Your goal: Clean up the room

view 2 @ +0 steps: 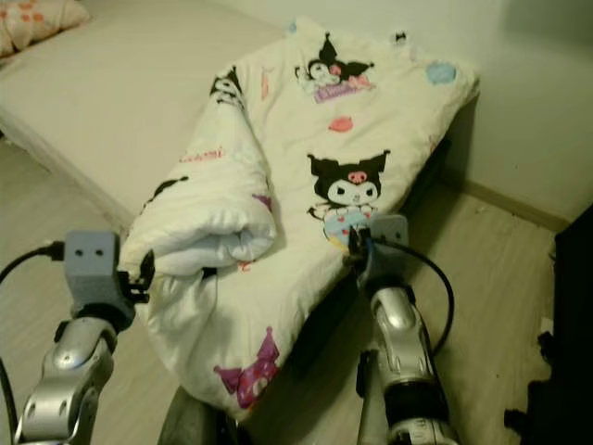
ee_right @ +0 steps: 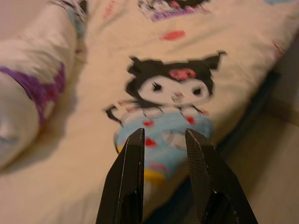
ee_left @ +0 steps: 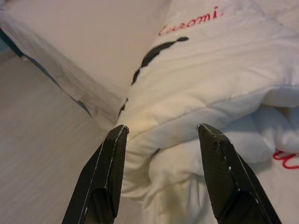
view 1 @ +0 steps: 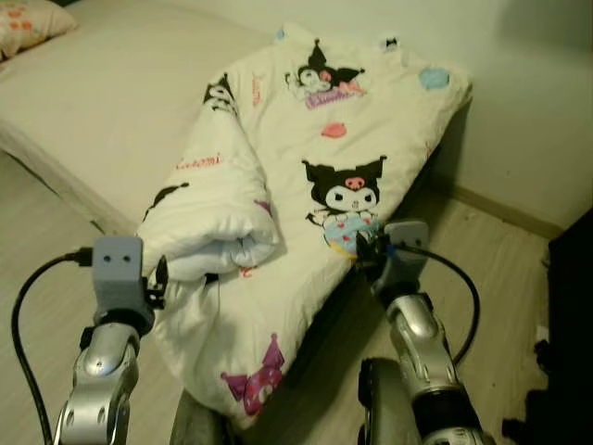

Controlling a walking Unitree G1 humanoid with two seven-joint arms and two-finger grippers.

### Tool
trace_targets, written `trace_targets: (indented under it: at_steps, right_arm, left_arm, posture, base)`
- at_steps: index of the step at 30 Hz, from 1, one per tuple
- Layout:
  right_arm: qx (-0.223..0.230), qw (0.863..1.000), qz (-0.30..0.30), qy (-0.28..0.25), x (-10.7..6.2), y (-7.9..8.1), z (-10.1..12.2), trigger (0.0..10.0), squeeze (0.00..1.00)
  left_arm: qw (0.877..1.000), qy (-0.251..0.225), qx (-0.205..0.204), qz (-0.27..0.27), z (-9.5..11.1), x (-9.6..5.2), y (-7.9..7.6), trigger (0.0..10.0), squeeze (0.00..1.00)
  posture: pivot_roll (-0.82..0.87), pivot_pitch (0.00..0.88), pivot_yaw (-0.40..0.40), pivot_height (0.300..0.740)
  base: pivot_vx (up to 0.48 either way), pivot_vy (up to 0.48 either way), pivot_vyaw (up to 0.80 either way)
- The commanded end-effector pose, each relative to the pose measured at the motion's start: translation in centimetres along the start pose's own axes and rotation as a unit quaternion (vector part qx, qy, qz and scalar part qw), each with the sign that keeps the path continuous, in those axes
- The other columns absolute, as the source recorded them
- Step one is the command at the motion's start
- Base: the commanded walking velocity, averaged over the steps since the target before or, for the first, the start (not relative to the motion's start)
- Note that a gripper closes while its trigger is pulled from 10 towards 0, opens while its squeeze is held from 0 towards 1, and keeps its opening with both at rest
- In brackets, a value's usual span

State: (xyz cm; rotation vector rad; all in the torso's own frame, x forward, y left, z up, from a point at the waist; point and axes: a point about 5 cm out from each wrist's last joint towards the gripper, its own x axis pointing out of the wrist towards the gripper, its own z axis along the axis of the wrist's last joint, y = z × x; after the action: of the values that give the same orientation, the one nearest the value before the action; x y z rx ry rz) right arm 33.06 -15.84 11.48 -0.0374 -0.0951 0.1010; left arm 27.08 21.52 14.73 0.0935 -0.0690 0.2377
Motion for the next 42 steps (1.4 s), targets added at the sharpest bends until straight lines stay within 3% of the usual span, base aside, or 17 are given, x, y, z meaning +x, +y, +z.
trace_targets:
  at_steps: [1, 26, 42]
  right_arm:
    - [0.012, 1.0, -0.013, 0.008, -0.5, -0.1, -0.3, 10.0, 0.0]
    - [0.0, 1.0, -0.017, 0.024, -1.5, -1.0, 0.4, 10.0, 0.0]
    - [0.005, 0.999, -0.029, 0.042, -2.4, -1.6, -0.3, 10.0, 0.0]
  left_arm:
    - [1.0, 0.01, 0.004, 0.02, -0.8, -0.3, 0.5, 10.0, 0.0]
    - [0.999, 0.002, -0.004, 0.032, -1.5, -1.0, -0.3, 10.0, 0.0]
    - [1.0, -0.002, -0.005, 0.022, -1.7, -1.5, -0.8, 10.0, 0.0]
  posture:
    - [-0.03, 0.194, 0.067, 0.597]
    - [-0.06, 0.158, 0.046, 0.682]
    - [-0.06, 0.148, 0.051, 0.686]
  base:
    - [0.0, 0.0, 0.0]
    - [0.0, 0.0, 0.0]
    - [0.0, 0.0, 0.0]
